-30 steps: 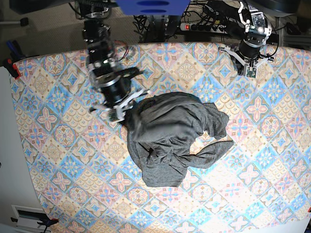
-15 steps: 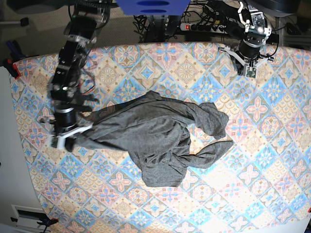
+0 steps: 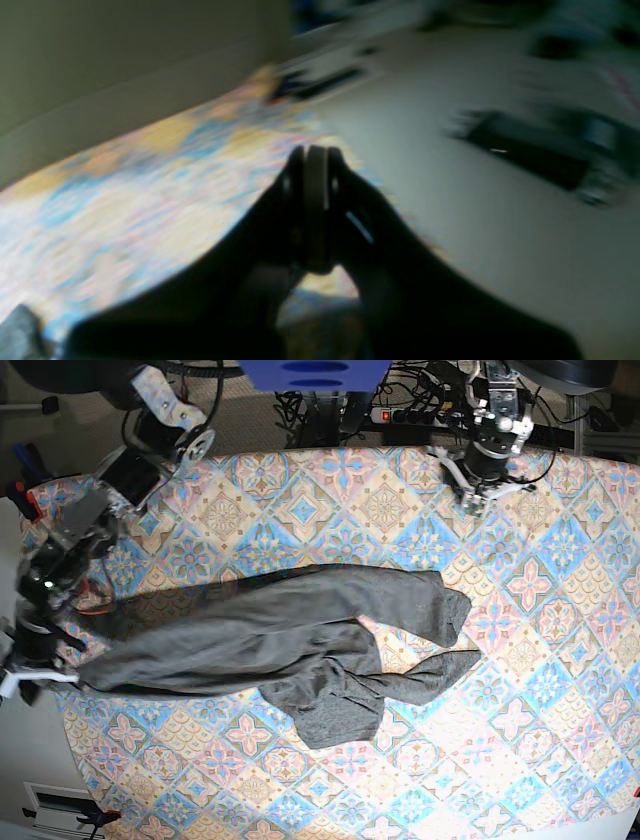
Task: Layout the t-shirt on the table in an organized manner, then fold the t-shirt properly
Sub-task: 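Drag the pinched fabric with the right gripper away from the shirt pile, then lower the left gripper onto the shirt and grasp the fabric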
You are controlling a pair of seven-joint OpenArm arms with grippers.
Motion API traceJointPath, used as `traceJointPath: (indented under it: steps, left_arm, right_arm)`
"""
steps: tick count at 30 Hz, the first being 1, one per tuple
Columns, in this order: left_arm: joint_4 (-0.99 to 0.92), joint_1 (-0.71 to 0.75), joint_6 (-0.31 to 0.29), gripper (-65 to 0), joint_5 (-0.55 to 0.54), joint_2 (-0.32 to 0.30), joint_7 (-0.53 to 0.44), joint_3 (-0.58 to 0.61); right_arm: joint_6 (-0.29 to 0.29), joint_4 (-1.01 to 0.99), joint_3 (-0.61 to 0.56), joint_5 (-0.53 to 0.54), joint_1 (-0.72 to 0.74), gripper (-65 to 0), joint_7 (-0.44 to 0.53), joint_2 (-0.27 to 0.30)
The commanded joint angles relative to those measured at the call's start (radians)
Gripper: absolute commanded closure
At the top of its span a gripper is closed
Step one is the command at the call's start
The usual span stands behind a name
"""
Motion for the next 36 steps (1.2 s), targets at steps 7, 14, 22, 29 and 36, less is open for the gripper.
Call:
traceJointPath:
  steps: [7,14,22,29,36]
  left_arm:
    - [0.014,-0.054,0.008,-0.3,0.095,0.056,-0.019,0.019]
    - [0.014,-0.106,0.008,-0.4,0.172,0.073,-0.019,0.071]
    - [0.018,-0.197,0.008,-6.4,0.167,0.096,-0.019,0.097]
    - [0.020,-0.276,0.008,-7.4,0.175,0.185,-0.019,0.101]
    - [-0.006,-0.404,0.008,-7.4,0.178,0.211,-0.019,0.239]
  right_arm:
    - [0.003,-0.091,0.167,0.007,0.020,0.0,0.029,0.037]
    - [0.003,-0.099,0.195,0.007,0.020,0.0,0.030,0.044]
    - [0.003,-0.097,0.192,0.007,0.015,-3.6,0.030,0.044]
    - [0.005,-0.090,0.190,0.007,0.014,-20.4,0.030,0.044]
    - [0.005,-0.090,0.190,0.006,-0.002,-21.3,0.030,0.044]
